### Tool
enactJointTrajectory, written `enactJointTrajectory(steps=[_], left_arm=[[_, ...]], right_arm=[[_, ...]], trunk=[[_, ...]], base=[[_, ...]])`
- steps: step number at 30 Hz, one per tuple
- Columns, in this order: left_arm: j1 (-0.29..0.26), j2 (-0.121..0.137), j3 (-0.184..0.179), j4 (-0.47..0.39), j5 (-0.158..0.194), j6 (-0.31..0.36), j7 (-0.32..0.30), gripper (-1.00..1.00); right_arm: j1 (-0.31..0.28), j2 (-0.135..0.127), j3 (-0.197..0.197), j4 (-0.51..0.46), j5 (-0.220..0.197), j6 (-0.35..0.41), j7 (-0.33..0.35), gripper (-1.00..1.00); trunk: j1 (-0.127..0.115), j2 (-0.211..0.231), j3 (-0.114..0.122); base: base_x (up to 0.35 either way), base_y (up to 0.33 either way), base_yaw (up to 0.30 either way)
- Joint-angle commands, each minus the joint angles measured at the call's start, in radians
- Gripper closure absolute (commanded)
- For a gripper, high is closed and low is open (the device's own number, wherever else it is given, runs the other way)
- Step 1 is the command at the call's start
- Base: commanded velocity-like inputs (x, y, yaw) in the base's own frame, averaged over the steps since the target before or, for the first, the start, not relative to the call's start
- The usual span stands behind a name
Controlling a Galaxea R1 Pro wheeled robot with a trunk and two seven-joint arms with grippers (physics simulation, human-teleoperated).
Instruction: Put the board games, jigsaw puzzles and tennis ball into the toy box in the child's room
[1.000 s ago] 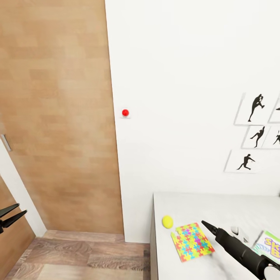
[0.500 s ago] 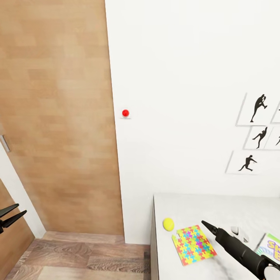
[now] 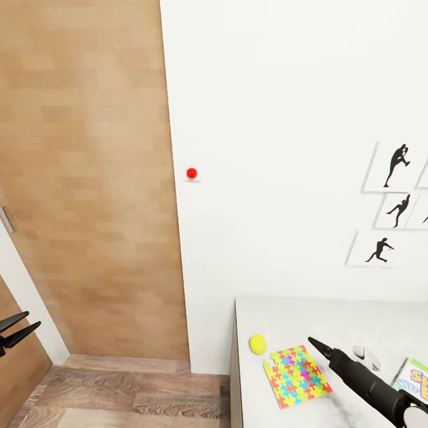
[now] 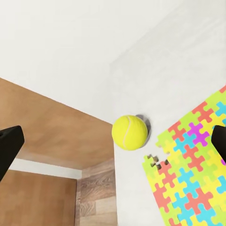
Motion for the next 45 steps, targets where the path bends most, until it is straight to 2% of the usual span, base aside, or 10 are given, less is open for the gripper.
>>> enactJointTrajectory(steps=[1,35,42,45], left_arm=[[0.0,0.0,0.0,0.0,-0.001,0.011,-0.004,-1.0],[-0.001,0.0,-0.001,0.0,-0.001,0.01,-0.004,-1.0],[-0.001,0.0,-0.001,0.0,-0.001,0.01,-0.004,-1.0],[-0.001,0.0,-0.001,0.0,-0.001,0.01,-0.004,-1.0]], right_arm=[[0.0,0.0,-0.001,-0.001,0.001,0.005,0.004,-1.0],[-0.012,0.0,0.001,-0.012,0.002,0.026,-0.008,-1.0],[-0.111,-0.001,0.003,-0.012,0.011,0.147,-0.057,-1.0],[-0.205,0.0,0.003,-0.01,0.011,0.236,-0.154,-1.0]], trunk=[[0.0,-0.001,-0.001],[0.0,-0.001,-0.001],[0.0,-0.001,-0.001],[0.0,-0.001,-0.001]], base=[[0.002,0.0,0.0],[0.0,0.0,0.0],[0.0,0.0,0.0],[0.0,0.0,0.0]])
